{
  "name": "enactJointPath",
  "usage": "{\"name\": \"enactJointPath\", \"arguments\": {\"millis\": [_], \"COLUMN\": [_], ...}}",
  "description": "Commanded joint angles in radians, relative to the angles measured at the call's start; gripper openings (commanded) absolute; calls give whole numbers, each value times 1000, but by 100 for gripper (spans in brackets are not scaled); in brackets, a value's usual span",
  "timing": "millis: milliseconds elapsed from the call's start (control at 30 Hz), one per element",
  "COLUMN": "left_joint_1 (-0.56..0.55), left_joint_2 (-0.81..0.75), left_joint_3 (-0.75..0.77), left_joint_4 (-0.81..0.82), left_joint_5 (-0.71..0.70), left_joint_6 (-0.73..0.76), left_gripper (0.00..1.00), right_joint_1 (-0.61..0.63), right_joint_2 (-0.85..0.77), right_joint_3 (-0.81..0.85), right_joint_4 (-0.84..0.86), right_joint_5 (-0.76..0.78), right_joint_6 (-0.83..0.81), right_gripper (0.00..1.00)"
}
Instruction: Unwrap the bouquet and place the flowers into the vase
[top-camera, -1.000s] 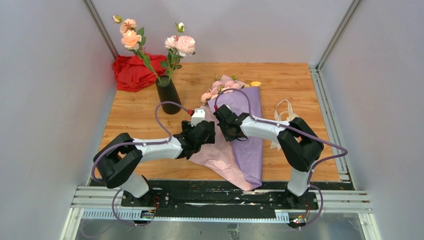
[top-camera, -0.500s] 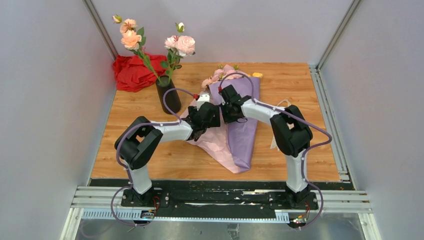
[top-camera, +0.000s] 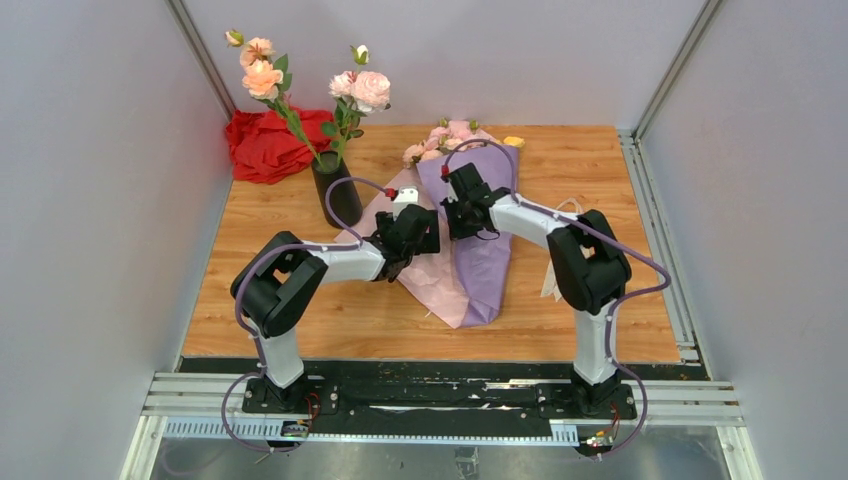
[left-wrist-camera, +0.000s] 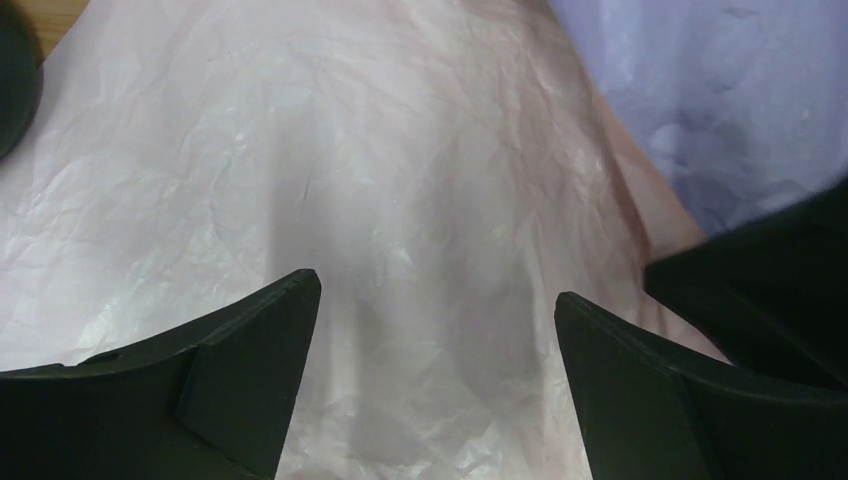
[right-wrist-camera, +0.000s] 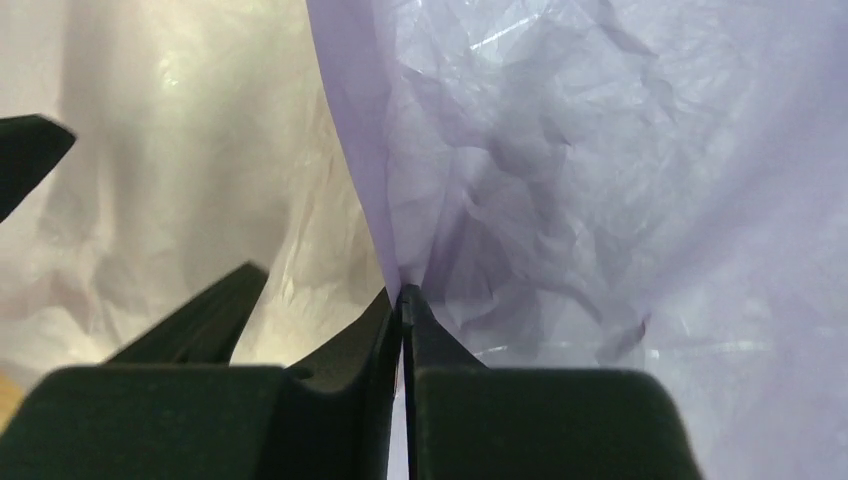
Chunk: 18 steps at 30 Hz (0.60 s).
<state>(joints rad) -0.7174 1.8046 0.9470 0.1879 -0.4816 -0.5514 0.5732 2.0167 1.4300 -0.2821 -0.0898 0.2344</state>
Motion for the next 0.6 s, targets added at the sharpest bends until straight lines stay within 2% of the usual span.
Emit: {"name": "enactJointPath", "arguments": {"millis": [0,167,267,367,567], "left_joint_1": [6,6,6,6,6], "left_joint_2": [-8,-8,-10,-15,-40], "left_joint_3": [-16,-19,-24,-31,-55], "left_joint_4": [35,35,40,46,57], "left_joint_5": [-16,-15,-11,-9,1], "left_joint_6": [-8,-13,-12,-12,-7], "left_gripper": [100,100,100,100,100], "right_joint_1": [-7,-7,-8,-10,-78], "right_joint_2": [-119,-164,-203,-274,-474], "right_joint_3": [-67,-99,-135,-191,-354], "right_joint_4": [26,20,24,24,58], "right_joint_5": [-10,-1,43,135,164], "right_joint_6": [-20,-12,1,24,115], "right_gripper": [9,8,1,0,0]}}
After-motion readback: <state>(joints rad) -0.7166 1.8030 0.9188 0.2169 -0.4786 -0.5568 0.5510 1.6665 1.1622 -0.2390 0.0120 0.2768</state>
